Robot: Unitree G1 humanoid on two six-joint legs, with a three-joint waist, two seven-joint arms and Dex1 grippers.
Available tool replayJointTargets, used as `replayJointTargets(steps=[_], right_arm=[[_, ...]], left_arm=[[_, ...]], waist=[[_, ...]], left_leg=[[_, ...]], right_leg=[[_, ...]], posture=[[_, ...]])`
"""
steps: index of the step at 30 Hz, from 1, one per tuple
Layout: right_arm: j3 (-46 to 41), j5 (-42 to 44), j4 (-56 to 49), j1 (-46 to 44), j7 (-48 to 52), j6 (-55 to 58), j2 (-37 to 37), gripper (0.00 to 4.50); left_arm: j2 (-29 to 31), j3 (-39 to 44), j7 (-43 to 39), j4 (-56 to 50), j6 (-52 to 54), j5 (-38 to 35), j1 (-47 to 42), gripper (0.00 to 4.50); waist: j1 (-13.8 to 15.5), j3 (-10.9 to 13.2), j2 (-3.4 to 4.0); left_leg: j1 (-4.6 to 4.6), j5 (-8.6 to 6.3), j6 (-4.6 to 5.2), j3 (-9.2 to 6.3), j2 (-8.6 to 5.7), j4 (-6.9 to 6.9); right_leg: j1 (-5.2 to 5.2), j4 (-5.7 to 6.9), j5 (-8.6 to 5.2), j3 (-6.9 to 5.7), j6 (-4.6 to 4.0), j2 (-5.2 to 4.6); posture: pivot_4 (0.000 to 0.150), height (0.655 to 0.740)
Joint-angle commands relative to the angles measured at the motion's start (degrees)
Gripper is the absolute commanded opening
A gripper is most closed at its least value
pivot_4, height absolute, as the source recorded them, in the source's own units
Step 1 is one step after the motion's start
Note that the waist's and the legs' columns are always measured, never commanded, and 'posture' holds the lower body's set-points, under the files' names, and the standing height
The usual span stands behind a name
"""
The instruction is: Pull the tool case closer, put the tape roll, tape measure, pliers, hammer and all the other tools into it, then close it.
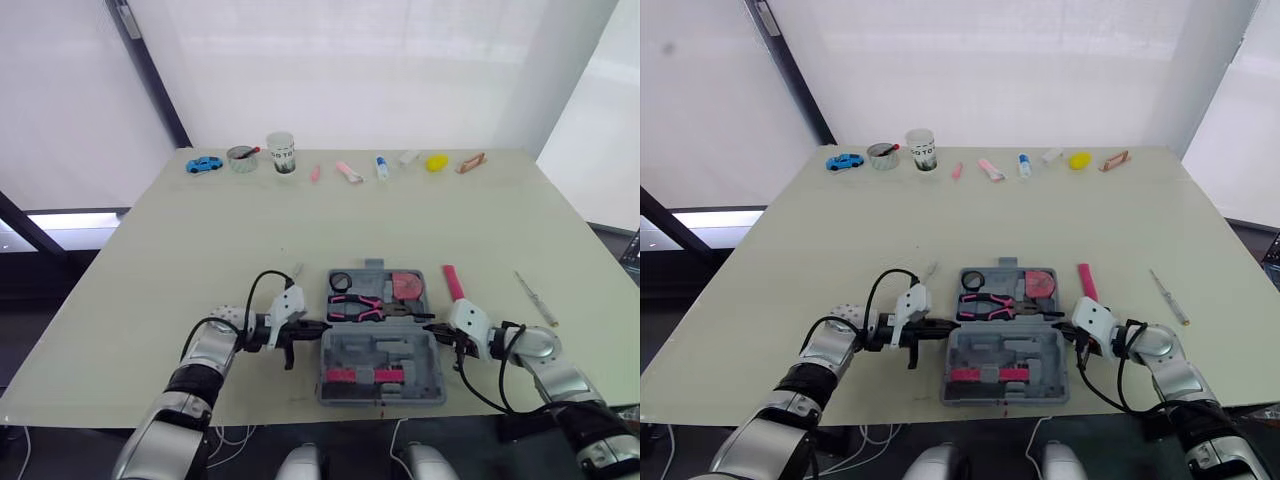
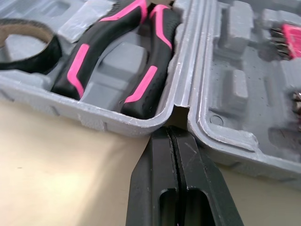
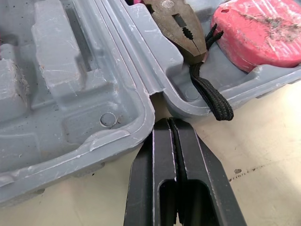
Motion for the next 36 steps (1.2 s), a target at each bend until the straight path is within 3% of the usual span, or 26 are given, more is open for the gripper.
replayJointTargets(steps=[1, 36], right_arm=[[0.46, 1.02, -1.81, -1.45, 0.38, -1.40, 1.44, 0.02], [0.34, -0.45, 3.90, -4.81, 0.14, -4.09, 4.00, 0.02]], left_arm=[[-1.20, 0.09, 2.60, 0.91, -0.69, 0.60, -1.28, 0.00], [1.88, 0.23, 1.22, -1.31, 1.16, -0.47, 1.01, 0.00]], waist=[[0.00, 0.00, 0.00], [-0.46, 0.00, 0.00]], left_leg=[[0.00, 0.00, 0.00, 0.00, 0.00, 0.00], [0.03, 0.00, 0.00, 0.03, 0.08, -0.05]], right_leg=[[0.00, 0.00, 0.00, 0.00, 0.00, 0.00], [-0.03, -0.01, 0.01, 0.04, -0.04, 0.08]], posture=[[0.150, 0.7400], [0.150, 0.7400]])
